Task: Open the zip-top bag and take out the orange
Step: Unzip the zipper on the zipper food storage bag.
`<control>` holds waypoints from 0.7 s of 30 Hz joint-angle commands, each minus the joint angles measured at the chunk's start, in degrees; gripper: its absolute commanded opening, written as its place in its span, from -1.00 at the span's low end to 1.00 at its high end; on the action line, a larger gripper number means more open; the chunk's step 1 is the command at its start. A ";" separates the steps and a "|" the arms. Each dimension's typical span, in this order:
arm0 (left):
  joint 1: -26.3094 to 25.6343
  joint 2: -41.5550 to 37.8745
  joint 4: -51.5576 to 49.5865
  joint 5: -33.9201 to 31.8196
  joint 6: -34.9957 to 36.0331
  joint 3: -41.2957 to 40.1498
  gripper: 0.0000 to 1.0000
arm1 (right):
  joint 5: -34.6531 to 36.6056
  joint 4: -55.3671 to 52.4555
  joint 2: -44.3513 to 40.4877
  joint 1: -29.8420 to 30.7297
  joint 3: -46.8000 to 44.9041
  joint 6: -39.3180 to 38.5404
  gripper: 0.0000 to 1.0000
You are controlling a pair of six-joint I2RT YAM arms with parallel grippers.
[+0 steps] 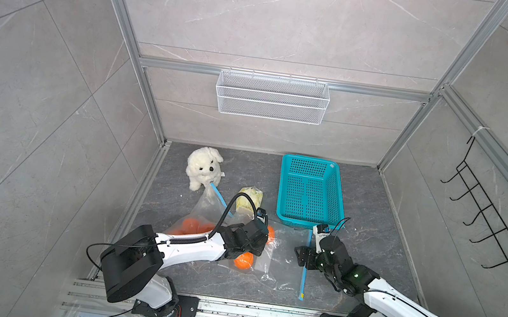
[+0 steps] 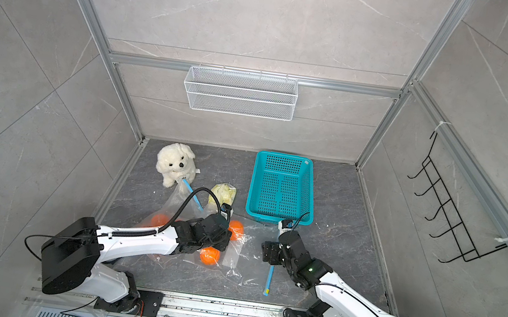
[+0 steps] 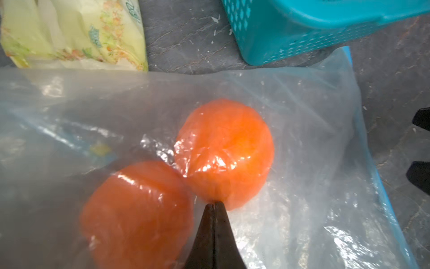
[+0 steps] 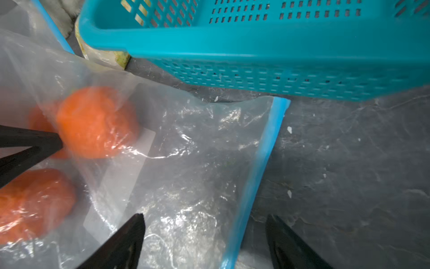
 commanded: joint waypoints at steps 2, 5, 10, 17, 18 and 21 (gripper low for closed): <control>1.39 -2.76 2.87 0.40 -0.93 -3.34 -1.00 | 2.89 7.58 4.08 -0.38 -0.63 1.49 0.72; 1.90 -3.24 3.09 0.06 -1.03 -4.48 -1.00 | -0.37 11.35 7.60 -2.52 -0.88 1.73 0.73; 3.13 -2.27 5.65 2.26 -0.93 -5.93 -1.00 | -5.86 19.35 13.63 -4.12 -1.59 0.53 0.71; 3.34 -2.19 5.75 2.83 0.42 -4.50 -1.00 | -17.26 25.01 17.87 -4.13 -0.11 -2.82 0.13; 3.45 -2.84 5.60 2.70 0.78 -4.50 -1.00 | -17.76 24.18 17.53 -4.12 0.39 -2.91 -0.07; 3.72 -4.65 5.17 2.55 2.33 -4.37 -1.00 | -21.98 22.23 15.93 -3.67 2.36 -2.67 -0.69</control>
